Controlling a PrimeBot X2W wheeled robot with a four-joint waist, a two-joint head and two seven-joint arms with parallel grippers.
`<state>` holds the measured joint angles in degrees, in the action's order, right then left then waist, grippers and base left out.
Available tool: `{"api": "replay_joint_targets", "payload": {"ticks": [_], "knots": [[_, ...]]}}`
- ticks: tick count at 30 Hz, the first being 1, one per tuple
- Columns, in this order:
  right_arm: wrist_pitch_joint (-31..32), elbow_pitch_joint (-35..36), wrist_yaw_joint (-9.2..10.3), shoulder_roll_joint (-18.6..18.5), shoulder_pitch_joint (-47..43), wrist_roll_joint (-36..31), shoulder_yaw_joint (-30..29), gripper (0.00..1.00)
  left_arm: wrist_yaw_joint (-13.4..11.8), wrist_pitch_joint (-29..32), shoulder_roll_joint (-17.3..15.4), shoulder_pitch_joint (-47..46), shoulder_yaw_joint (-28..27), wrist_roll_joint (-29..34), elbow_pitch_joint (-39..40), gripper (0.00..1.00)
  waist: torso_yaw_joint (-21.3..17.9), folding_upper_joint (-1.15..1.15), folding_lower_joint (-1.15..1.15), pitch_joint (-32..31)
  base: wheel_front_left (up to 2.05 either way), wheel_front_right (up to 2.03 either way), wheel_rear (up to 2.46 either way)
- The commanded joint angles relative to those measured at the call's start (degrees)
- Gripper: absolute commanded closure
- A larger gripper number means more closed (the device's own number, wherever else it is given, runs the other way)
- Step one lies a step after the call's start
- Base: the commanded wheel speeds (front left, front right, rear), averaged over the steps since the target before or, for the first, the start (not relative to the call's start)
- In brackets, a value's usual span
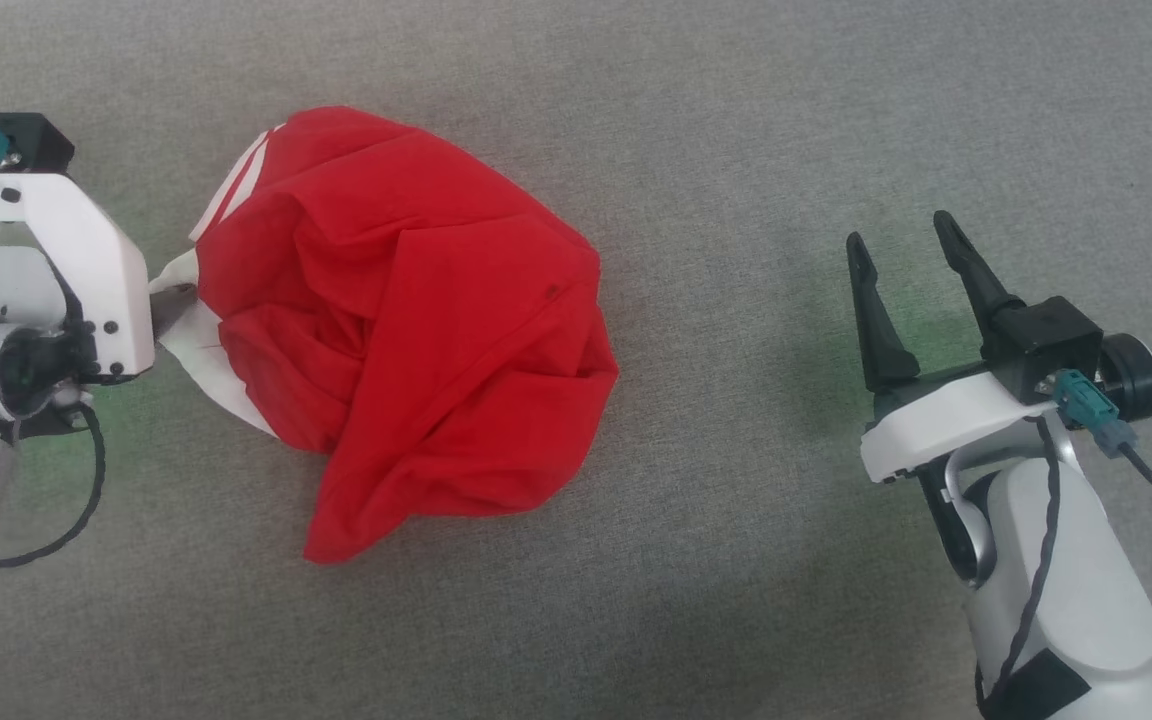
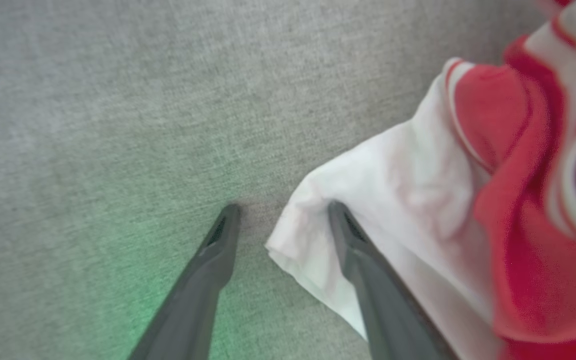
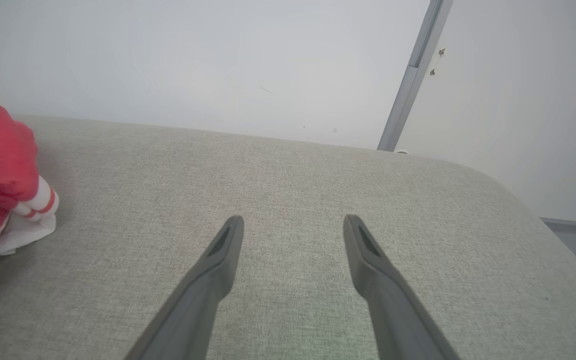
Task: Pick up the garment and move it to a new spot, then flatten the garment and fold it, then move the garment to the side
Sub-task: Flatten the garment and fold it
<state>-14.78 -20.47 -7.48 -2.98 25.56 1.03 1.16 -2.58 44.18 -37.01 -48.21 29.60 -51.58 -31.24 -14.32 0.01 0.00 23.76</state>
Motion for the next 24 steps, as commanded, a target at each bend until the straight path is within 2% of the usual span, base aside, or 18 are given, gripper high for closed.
{"api": "replay_joint_targets", "payload": {"ticks": [1, 8, 16, 24], "knots": [[-0.49, -0.18, -0.02, 0.14, 0.66, -0.14, -0.32, 0.00, 0.96, 3.88, 3.73, 6.60, 4.12, -1.24, -2.49, 1.00, 0.18, -0.01, 0.00, 0.07, 0.00, 0.00, 0.00], [-0.49, -0.43, -0.02, 0.13, 0.53, -0.70, -1.17, 0.00, 0.69, 2.78, 1.40, 4.64, 2.86, -0.70, -1.33, 1.00, 1.12, -0.01, 0.00, -0.42, 0.00, 0.00, 0.00], [-0.49, -0.78, -0.02, 0.12, -1.12, -2.40, -3.46, 0.00, -1.17, 0.82, -5.07, 5.32, -0.16, 0.00, 2.56, 1.00, 4.25, -0.01, 0.00, -4.03, 0.00, 0.00, 0.00], [-0.49, -1.80, -0.02, 0.11, -3.41, -3.49, -3.96, 0.00, -3.81, -2.81, -11.50, 13.01, -3.01, -0.68, 4.30, 1.00, 7.19, -0.01, 0.00, -8.82, 0.00, 0.00, 0.00]]}}
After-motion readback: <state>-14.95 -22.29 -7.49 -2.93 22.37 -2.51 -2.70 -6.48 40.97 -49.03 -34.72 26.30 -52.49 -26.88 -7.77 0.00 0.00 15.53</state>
